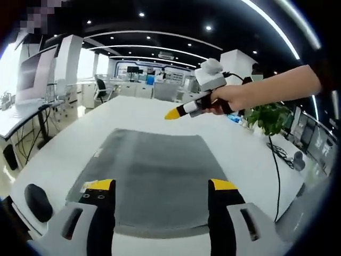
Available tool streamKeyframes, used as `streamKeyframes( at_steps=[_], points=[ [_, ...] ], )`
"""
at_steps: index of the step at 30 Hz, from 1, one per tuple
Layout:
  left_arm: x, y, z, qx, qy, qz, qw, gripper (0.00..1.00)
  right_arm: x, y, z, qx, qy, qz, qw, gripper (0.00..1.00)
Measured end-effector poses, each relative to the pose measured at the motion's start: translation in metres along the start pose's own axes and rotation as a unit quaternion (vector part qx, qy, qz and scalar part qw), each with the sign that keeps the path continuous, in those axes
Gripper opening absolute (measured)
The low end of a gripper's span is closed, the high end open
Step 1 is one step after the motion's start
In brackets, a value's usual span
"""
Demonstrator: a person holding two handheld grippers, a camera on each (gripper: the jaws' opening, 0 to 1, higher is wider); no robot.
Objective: Fold the towel on the table until its edges align and the towel forms a compact rectangular stack.
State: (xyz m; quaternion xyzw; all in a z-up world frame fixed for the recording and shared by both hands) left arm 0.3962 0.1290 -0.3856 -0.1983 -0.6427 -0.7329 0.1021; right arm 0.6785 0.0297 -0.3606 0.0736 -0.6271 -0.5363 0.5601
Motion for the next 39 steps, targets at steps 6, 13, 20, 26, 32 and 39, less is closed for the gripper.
streamKeyframes(
  at_steps=[6,13,20,26,32,39],
  points=[
    [-0.008,0.003,-0.024,-0.011,-0.038,0.007,0.9992,0.73,0.021,-0.012,-0.023,-0.019,-0.019,-0.001,0.9996,0.44],
    [-0.016,0.009,-0.051,-0.022,-0.077,0.012,0.9967,0.72,0.04,-0.026,-0.051,-0.042,-0.039,-0.002,0.9984,0.43],
    [-0.02,0.012,-0.072,-0.042,-0.115,0.017,0.9923,0.7,0.047,-0.043,-0.067,-0.071,-0.056,0.005,0.9959,0.43],
    [-0.026,0.011,-0.091,-0.054,-0.146,0.022,0.9876,0.65,0.049,-0.055,-0.076,-0.076,-0.059,0.014,0.9953,0.42],
    [-0.029,0.009,-0.107,-0.057,-0.177,0.03,0.9821,0.58,0.052,-0.063,-0.082,-0.081,-0.061,0.018,0.9947,0.42],
    [-0.033,0.005,-0.124,-0.066,-0.203,0.041,0.9761,0.54,0.054,-0.072,-0.091,-0.088,-0.064,0.024,0.9938,0.42]
  ],
)
Point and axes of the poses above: the point that each gripper's makers call its tool centre point, and the gripper's own axes: x roughly backward along the fingers, z roughly to its left, y roughly out of its top, the point moved 8 cm from there along x, roughly backward along the fingers, and after that the axes turned 15 degrees about -x, right-handed, at the moved point
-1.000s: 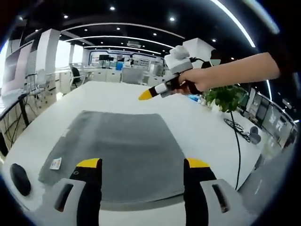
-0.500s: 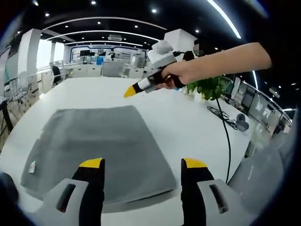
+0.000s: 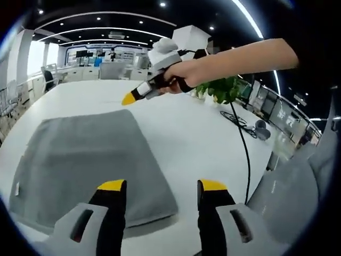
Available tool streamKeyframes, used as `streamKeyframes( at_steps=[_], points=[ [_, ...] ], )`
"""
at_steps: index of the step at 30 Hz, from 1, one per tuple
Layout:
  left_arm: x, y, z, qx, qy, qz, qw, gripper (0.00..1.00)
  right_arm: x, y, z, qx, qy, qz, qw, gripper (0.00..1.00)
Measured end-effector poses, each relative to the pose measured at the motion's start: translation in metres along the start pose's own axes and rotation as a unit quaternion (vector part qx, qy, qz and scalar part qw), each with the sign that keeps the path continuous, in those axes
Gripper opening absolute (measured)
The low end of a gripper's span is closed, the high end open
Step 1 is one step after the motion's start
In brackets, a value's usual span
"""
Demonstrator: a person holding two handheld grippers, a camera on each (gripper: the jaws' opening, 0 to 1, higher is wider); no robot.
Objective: Fold the towel on the table until its edges align and the towel forms a compact rectangular stack.
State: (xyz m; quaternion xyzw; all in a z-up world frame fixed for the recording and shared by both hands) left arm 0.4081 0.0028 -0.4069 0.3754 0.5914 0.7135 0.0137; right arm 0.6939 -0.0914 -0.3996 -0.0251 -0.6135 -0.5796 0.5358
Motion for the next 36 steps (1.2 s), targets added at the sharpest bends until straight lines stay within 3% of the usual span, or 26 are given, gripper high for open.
streamKeyframes(
  at_steps=[2,4,6,15,22,25,36],
  points=[
    [-0.002,-0.003,-0.002,-0.003,-0.01,0.006,0.9999,0.52,0.0,-0.003,0.0,0.0,0.0,0.002,1.0,0.42],
    [-0.004,-0.003,-0.007,-0.007,-0.026,0.011,0.9996,0.44,-0.008,-0.003,-0.007,-0.003,-0.001,0.004,1.0,0.41],
    [-0.007,-0.004,-0.01,-0.007,-0.033,0.01,0.9994,0.39,-0.001,-0.008,-0.004,-0.004,-0.004,0.004,1.0,0.4],
    [-0.017,-0.013,-0.019,-0.004,-0.048,0.041,0.998,0.29,-0.014,-0.016,-0.009,-0.016,-0.002,0.016,0.9997,0.36],
    [-0.023,-0.022,-0.02,0.002,-0.046,0.079,0.9958,0.27,-0.021,-0.022,-0.017,-0.016,0.002,0.021,0.9996,0.34],
    [-0.028,-0.025,-0.021,0.007,-0.051,0.09,0.9946,0.27,-0.021,-0.021,-0.02,-0.021,-0.001,0.011,0.9997,0.27],
    [-0.039,-0.031,-0.031,-0.023,-0.051,0.141,0.9884,0.24,-0.033,-0.025,-0.03,-0.034,0.002,0.016,0.9993,0.22]
  ],
)
Point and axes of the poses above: the point that each gripper's makers call its tool centre point, and the gripper's own axes: x roughly backward along the fingers, z roughly to its left, y roughly out of its top, the point moved 8 cm from there along x, roughly backward along the fingers, and after that the axes turned 15 degrees about -x, right-handed, at the moved point
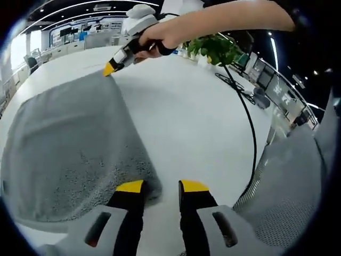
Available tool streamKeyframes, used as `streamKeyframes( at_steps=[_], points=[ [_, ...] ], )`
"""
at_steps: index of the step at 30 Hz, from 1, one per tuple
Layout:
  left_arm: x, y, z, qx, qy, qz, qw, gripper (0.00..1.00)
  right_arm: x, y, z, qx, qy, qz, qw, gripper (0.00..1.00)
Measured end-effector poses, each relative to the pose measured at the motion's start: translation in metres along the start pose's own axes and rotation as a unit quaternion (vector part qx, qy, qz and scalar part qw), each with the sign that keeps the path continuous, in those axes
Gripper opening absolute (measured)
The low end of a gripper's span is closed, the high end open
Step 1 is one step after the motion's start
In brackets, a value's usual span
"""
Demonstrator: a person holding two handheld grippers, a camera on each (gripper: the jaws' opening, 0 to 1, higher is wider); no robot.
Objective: Fold the towel on the table until its edges align and the towel forms a compact rectangular stack.
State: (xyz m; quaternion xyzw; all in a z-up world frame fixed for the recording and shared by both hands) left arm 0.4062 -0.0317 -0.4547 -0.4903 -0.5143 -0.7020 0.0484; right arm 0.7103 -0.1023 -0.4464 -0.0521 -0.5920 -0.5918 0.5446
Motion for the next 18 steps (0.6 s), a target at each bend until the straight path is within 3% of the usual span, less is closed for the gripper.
streamKeyframes(
  at_steps=[4,6,8,9,18],
  points=[
    [0.0,-0.001,0.003,-0.008,0.008,0.007,0.9999,0.2,-0.007,0.0,0.002,-0.003,0.002,-0.006,1.0,0.17],
    [0.0,0.0,0.004,-0.01,0.011,0.009,0.9999,0.18,0.001,-0.005,0.01,-0.004,0.003,-0.005,1.0,0.17],
    [0.0,0.0,0.005,-0.015,0.01,0.011,0.9998,0.17,-0.014,-0.003,0.001,-0.005,0.004,-0.001,1.0,0.17],
    [-0.001,0.001,0.005,-0.018,0.01,0.012,0.9997,0.17,-0.008,-0.006,0.007,-0.005,0.003,-0.001,1.0,0.16],
    [0.0,0.001,0.001,-0.075,0.021,0.025,0.9966,0.18,-0.011,-0.008,0.001,-0.013,-0.002,-0.005,0.9999,0.1]
  ],
)
Point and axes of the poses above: the point that each gripper's makers call its tool centre point, and the gripper's own axes: x roughly backward along the fingers, z roughly to its left, y roughly out of its top, the point moved 8 cm from there along x, roughly backward along the fingers, and after that the axes turned 15 degrees about -x, right-handed, at the moved point
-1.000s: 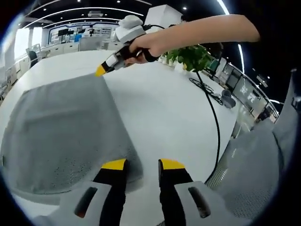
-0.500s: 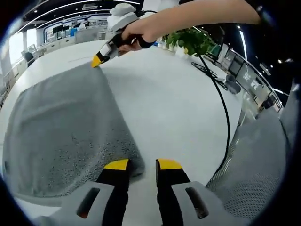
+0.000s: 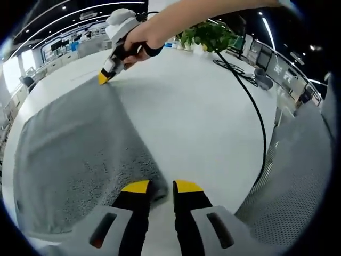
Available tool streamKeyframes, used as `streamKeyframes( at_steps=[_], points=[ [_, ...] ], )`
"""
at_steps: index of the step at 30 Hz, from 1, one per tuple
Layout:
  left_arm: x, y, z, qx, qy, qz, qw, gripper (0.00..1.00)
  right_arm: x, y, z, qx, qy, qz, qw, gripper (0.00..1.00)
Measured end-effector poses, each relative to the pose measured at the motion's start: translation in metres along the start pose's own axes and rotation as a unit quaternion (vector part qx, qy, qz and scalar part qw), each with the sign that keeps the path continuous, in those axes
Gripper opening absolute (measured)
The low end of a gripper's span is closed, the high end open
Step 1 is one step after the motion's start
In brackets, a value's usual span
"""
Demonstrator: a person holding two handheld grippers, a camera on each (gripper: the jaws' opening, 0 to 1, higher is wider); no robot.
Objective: Fold the towel on the table until its edges align and the towel forms a compact rectangular stack.
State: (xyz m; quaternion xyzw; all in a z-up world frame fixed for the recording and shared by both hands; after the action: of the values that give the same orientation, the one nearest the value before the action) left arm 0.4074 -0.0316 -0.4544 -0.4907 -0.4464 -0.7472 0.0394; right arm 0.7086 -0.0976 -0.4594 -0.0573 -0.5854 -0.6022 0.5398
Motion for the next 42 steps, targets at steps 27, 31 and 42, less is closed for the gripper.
streamKeyframes(
  at_steps=[27,31,42],
  points=[
    [-0.004,0.021,-0.009,0.027,-0.036,-0.054,0.9975,0.03,0.015,-0.004,-0.018,0.018,0.003,-0.003,0.9998,0.0],
    [-0.009,0.031,-0.017,0.071,-0.07,-0.097,0.9903,0.03,0.021,-0.006,-0.034,0.014,-0.004,-0.002,0.9999,0.0],
    [-0.03,0.066,-0.048,0.034,-0.12,-0.096,0.9876,0.03,0.061,-0.022,-0.068,0.003,-0.026,-0.006,0.9996,0.0]
  ],
)
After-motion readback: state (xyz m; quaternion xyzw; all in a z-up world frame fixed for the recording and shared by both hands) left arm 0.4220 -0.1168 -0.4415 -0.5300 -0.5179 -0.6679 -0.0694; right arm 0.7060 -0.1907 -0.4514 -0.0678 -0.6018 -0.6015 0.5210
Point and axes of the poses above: the point that each gripper's makers call its tool centre point, and the gripper's own axes: x roughly backward along the fingers, z roughly to its left, y roughly out of its top, the point moved 8 cm from there along x, roughly backward along the fingers, and after that the axes turned 15 degrees about -x, right-handed, at the moved point
